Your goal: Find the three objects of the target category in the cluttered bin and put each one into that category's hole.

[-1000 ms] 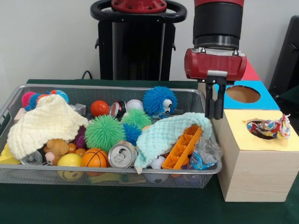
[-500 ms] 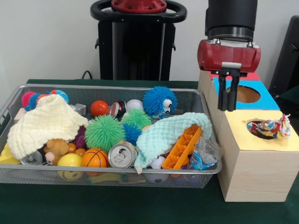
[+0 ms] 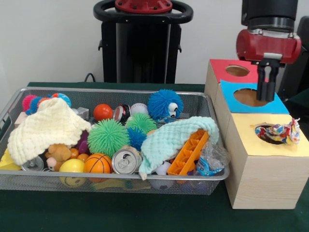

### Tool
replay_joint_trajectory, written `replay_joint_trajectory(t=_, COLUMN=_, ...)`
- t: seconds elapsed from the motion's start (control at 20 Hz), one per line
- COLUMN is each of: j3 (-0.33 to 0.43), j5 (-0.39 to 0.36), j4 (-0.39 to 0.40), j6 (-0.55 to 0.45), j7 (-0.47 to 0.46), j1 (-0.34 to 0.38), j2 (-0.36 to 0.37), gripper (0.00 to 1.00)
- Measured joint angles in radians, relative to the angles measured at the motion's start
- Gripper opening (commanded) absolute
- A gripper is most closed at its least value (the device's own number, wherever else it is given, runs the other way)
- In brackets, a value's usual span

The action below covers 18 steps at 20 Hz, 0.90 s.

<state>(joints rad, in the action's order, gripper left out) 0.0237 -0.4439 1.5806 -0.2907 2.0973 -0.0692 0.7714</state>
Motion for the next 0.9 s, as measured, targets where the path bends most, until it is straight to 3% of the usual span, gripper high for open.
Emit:
replay_joint_trajectory(t=0.6, j3=-0.131, j5=0.09, j4=-0.031, j6=-0.016, j7=0.0, j1=-0.209, j2=-0.04, gripper=0.0)
replay_joint_trajectory(t=0.9, j3=-0.179, j5=0.156, j4=-0.067, j6=-0.014, j7=0.0, j1=-0.252, j2=-0.106, gripper=0.0)
